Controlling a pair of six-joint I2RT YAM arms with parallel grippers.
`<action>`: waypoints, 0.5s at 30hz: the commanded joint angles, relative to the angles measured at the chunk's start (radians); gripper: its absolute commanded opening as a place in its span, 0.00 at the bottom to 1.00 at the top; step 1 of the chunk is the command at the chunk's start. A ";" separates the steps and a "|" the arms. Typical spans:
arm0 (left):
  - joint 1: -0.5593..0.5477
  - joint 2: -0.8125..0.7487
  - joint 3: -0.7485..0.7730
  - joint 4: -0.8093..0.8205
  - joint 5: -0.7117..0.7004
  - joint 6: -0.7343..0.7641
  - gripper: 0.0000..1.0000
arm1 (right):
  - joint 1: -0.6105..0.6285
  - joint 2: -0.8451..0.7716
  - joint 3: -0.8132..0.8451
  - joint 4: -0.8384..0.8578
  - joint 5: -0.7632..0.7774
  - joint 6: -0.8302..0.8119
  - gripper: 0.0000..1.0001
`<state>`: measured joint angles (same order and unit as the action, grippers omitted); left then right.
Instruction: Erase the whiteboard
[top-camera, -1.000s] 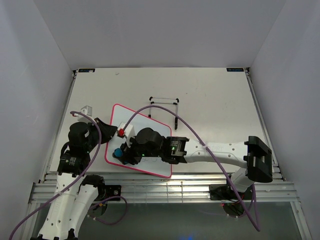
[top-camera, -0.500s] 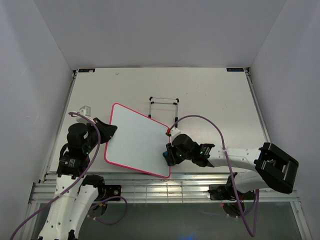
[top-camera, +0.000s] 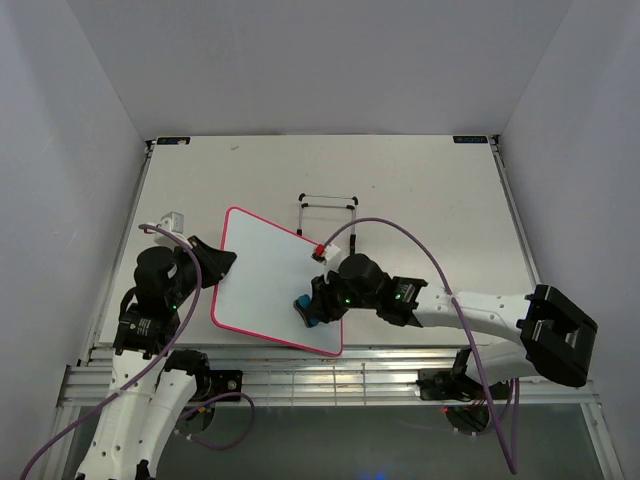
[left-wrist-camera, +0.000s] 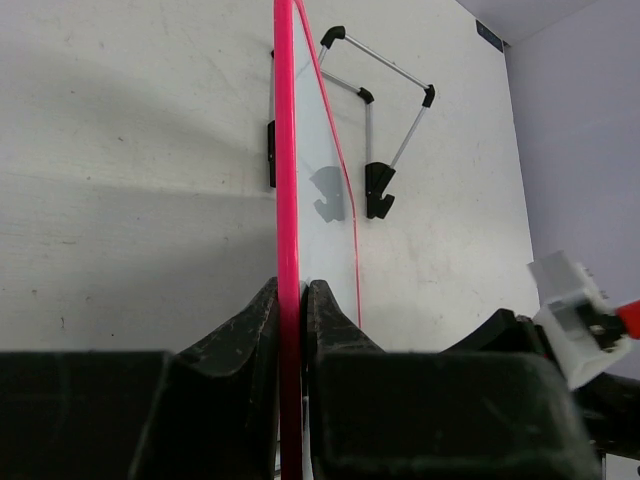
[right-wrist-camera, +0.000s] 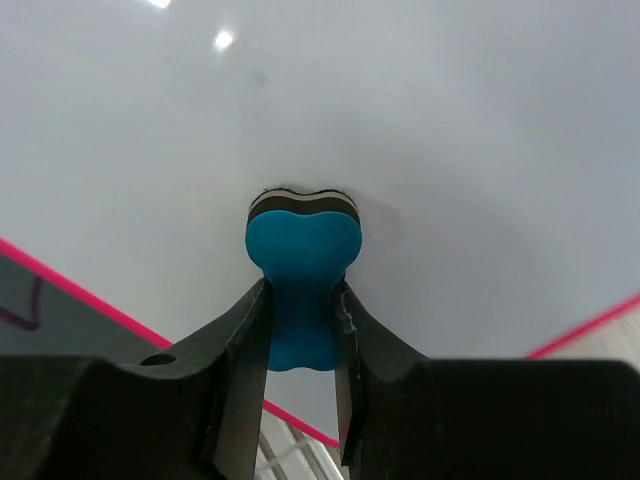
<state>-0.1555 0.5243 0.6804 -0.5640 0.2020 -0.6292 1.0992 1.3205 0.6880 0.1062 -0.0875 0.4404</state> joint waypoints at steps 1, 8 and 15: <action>-0.010 0.006 -0.001 -0.024 0.005 0.060 0.00 | 0.013 0.049 0.151 0.105 -0.087 -0.020 0.08; -0.010 0.013 -0.001 -0.025 0.002 0.059 0.00 | 0.042 0.200 0.409 -0.035 -0.052 -0.080 0.08; -0.010 0.010 -0.002 -0.028 -0.001 0.057 0.00 | -0.022 0.253 0.302 -0.144 0.041 -0.057 0.08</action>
<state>-0.1585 0.5323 0.6781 -0.5812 0.1959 -0.6296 1.1011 1.5398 1.0409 0.0952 -0.1196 0.3923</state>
